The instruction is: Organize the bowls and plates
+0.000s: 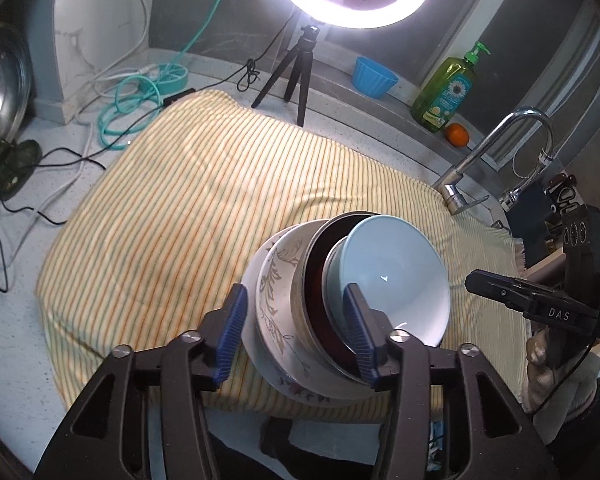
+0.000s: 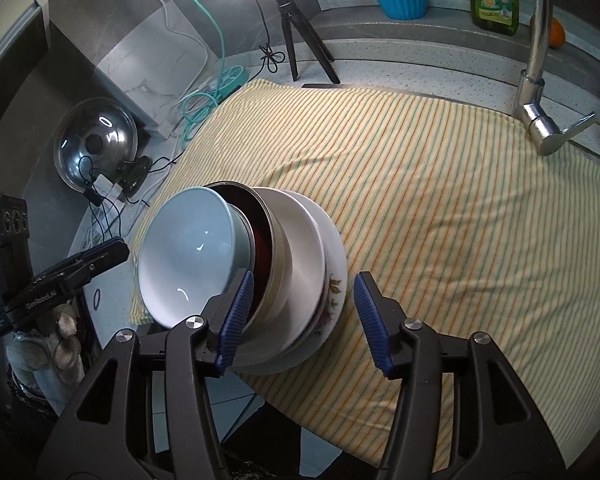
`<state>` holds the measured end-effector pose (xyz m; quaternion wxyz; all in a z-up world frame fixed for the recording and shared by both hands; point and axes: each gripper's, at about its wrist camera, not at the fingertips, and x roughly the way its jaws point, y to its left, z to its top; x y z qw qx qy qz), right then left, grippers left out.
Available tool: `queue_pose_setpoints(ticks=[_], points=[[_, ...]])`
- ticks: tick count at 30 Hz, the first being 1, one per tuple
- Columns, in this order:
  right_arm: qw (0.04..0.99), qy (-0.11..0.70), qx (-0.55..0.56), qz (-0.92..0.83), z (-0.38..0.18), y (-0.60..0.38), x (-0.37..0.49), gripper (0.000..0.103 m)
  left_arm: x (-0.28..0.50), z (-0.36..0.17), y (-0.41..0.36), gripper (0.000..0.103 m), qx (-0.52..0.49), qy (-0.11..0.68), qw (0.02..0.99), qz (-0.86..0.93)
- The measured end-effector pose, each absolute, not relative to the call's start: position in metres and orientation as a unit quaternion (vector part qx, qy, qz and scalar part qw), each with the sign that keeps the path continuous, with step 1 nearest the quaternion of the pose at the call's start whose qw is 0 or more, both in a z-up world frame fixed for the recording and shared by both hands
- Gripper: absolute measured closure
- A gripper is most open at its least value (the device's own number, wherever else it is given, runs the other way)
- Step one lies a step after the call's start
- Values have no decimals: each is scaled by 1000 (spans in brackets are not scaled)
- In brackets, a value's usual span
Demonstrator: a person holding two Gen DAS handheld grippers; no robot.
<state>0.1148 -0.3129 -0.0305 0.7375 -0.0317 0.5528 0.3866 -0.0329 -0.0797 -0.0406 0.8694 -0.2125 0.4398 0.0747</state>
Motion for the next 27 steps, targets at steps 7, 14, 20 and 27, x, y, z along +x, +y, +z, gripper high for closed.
queue_pose_setpoints(ticks=[7, 14, 20, 27], points=[[765, 515, -41, 385, -11, -327, 99, 23, -42, -24, -103, 33, -161, 421, 887, 96], [796, 466, -56, 383, 17, -338, 77, 15, -51, -8, -129, 26, -120, 402, 901, 109], [822, 430, -65, 367, 31, -343, 57, 8, -57, 1, -135, 24, -119, 389, 908, 104], [824, 426, -65, 367, 35, -339, 52, 8, -60, 2, -135, 24, -110, 388, 909, 108]])
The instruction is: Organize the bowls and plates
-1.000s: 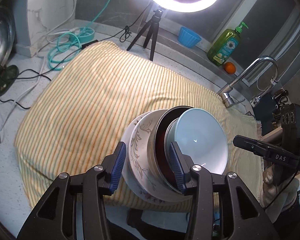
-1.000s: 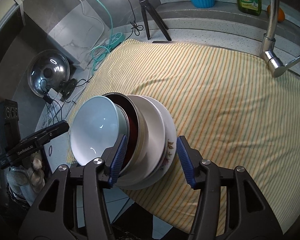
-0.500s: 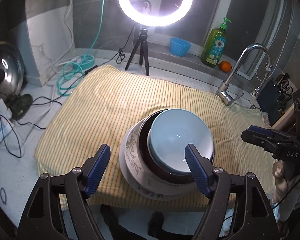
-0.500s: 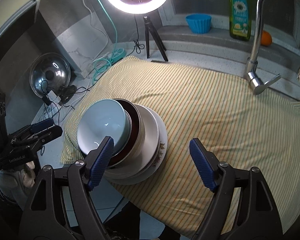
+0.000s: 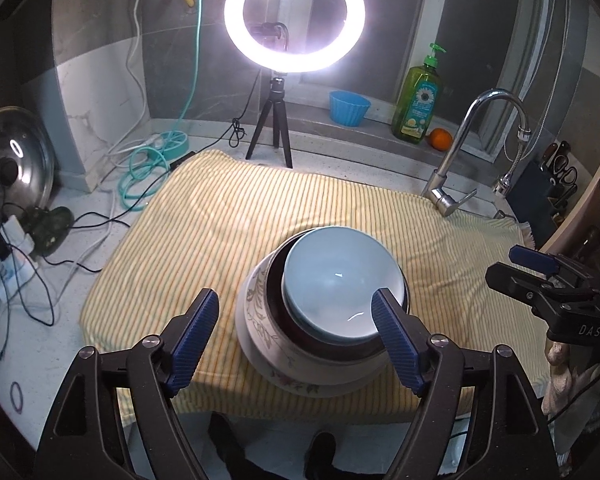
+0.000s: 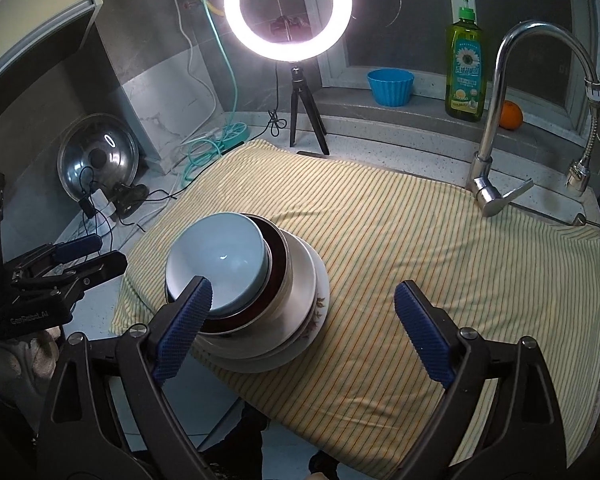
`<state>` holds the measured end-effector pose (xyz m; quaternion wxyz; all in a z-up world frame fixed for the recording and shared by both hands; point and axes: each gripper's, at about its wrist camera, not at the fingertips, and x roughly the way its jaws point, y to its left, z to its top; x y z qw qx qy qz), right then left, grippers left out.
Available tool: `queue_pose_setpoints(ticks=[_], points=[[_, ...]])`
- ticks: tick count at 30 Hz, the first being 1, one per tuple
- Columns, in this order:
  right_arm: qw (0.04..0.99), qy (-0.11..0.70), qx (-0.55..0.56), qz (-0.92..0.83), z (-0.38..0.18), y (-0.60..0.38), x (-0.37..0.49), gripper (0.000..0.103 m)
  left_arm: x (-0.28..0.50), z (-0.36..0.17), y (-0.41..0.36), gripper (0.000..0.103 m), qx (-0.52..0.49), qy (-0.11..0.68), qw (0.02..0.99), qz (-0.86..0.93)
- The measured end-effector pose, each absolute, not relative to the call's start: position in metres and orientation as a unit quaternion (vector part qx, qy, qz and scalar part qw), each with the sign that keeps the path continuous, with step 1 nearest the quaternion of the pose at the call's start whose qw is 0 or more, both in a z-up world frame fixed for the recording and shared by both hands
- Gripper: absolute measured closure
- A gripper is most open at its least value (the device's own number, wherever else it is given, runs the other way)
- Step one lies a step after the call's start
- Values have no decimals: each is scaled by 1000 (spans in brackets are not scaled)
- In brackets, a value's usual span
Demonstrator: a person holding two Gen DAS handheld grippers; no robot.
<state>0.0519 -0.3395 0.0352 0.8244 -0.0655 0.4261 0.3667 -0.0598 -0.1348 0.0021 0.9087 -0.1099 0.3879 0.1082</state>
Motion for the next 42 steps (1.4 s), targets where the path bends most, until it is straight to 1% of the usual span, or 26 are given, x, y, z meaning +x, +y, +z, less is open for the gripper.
queue_pose_setpoints(ticks=[18, 34, 42], points=[[824, 429, -60, 365, 34, -339, 52, 8, -65, 7, -136, 24, -95, 378, 912, 128], [822, 438, -57, 360, 28, -340, 54, 8, -63, 2, -128, 24, -121, 387, 905, 129], [824, 439, -65, 353, 23, -338, 53, 8, -61, 3, -126, 24, -114, 379, 909, 130]])
